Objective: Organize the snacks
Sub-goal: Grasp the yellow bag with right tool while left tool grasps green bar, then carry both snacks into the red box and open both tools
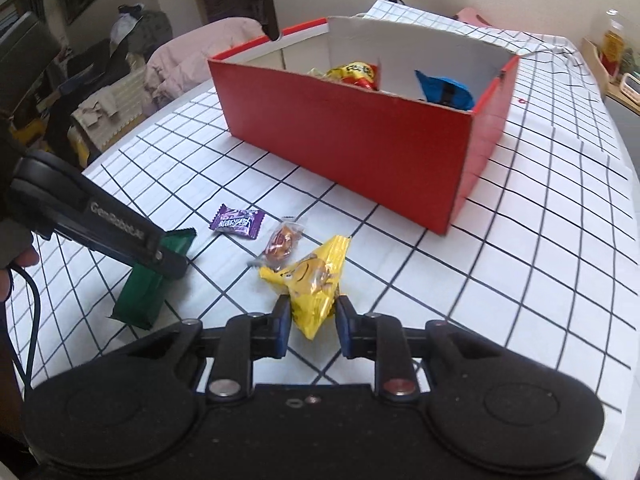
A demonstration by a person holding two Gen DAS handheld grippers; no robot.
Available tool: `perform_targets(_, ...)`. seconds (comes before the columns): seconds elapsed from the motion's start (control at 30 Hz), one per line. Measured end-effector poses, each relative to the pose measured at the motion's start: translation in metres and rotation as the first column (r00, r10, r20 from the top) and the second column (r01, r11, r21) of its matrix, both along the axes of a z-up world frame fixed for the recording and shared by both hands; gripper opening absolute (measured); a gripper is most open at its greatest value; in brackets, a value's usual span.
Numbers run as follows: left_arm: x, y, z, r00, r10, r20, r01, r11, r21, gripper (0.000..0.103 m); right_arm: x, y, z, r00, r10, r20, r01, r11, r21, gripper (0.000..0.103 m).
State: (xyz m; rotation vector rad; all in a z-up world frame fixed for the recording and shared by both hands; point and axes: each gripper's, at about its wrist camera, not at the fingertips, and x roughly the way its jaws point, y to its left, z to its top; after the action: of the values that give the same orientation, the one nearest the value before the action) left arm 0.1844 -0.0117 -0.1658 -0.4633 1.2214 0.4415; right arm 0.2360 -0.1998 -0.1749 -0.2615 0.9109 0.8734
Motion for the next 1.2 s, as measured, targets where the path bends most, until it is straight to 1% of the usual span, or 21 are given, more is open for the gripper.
perform_targets(0.27, -0.013, 0.007, 0.02, 0.999, -0.002, 0.039, 0.001, 1.0, 0.011, 0.045, -0.011, -0.017, 0.014, 0.999, -0.048, 0.001, 0.048, 0.998, 0.035, 0.021)
perform_targets(0.37, -0.016, 0.008, 0.023, 0.999, -0.006, 0.048, 0.005, 1.0, 0.017, 0.045, -0.016, -0.017, 0.015, 0.999, -0.03, 0.016, 0.03, 0.999, 0.029, 0.021)
perform_targets(0.43, -0.017, 0.009, 0.024, 0.999, -0.006, 0.05, 0.005, 1.0, 0.019, 0.045, -0.018, -0.017, 0.013, 1.0, -0.021, 0.001, 0.021, 1.0, 0.021, 0.022)
perform_targets(0.9, -0.023, 0.016, 0.027, 0.998, 0.004, 0.058, -0.005, 1.0, 0.019, 0.045, -0.021, -0.01, -0.004, 1.0, 0.02, -0.01, -0.02, 1.0, -0.007, 0.022)
perform_targets(1.03, -0.023, 0.017, 0.028, 0.998, 0.007, 0.062, -0.008, 1.0, 0.017, 0.045, -0.023, -0.008, -0.003, 0.999, 0.035, 0.002, -0.035, 0.999, -0.017, 0.022)
perform_targets(1.2, -0.022, 0.018, 0.031, 0.997, -0.002, 0.071, 0.001, 1.0, 0.017, 0.045, -0.023, -0.007, 0.003, 1.0, 0.013, 0.015, -0.013, 1.0, -0.015, 0.021)
